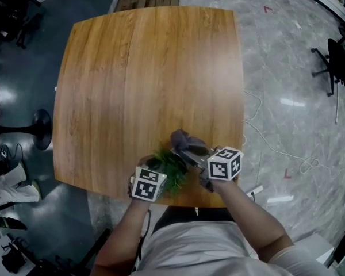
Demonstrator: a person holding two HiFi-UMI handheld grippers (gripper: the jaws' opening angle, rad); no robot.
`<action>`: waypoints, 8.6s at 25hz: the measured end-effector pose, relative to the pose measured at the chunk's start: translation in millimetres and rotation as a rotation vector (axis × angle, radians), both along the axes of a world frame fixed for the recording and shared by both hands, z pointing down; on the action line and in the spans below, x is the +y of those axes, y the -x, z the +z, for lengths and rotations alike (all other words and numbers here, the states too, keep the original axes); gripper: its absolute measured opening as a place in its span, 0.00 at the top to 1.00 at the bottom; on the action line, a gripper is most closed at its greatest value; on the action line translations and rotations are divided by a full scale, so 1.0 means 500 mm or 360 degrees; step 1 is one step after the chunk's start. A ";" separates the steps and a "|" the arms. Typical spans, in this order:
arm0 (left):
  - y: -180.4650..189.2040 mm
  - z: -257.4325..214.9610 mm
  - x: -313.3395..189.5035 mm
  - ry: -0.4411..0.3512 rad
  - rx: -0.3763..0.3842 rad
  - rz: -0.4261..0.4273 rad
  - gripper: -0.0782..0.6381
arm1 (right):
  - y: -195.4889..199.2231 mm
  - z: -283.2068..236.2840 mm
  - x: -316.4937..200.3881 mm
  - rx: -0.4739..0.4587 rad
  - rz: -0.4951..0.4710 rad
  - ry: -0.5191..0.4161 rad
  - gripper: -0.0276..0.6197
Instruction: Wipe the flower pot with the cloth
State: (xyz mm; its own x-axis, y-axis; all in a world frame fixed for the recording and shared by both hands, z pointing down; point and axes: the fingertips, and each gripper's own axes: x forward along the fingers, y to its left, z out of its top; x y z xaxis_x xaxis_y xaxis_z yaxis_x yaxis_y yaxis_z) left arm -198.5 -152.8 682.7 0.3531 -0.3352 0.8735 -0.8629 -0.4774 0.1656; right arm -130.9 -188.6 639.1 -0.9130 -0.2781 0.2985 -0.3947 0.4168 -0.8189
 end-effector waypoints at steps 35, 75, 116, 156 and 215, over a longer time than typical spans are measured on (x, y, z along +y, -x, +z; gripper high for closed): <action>0.024 0.065 0.050 0.0557 0.0779 -0.1003 0.86 | -0.060 0.043 0.048 0.0131 0.0109 -0.0190 0.87; 0.023 0.123 0.072 0.0892 0.1378 -0.1557 0.86 | 0.049 -0.022 0.098 -0.0151 0.0053 -0.0156 0.87; 0.001 0.049 0.013 0.0373 0.0582 -0.0630 0.86 | -0.113 0.087 -0.031 0.0194 0.0324 -0.0091 0.87; -0.092 -0.177 -0.009 0.0122 0.0940 -0.0924 0.74 | -0.283 -0.219 0.012 0.0458 0.0247 -0.0648 0.87; -0.213 -0.910 0.180 -0.1358 0.0585 -0.0598 0.88 | -0.307 -0.854 0.228 0.0278 0.0188 -0.1668 0.88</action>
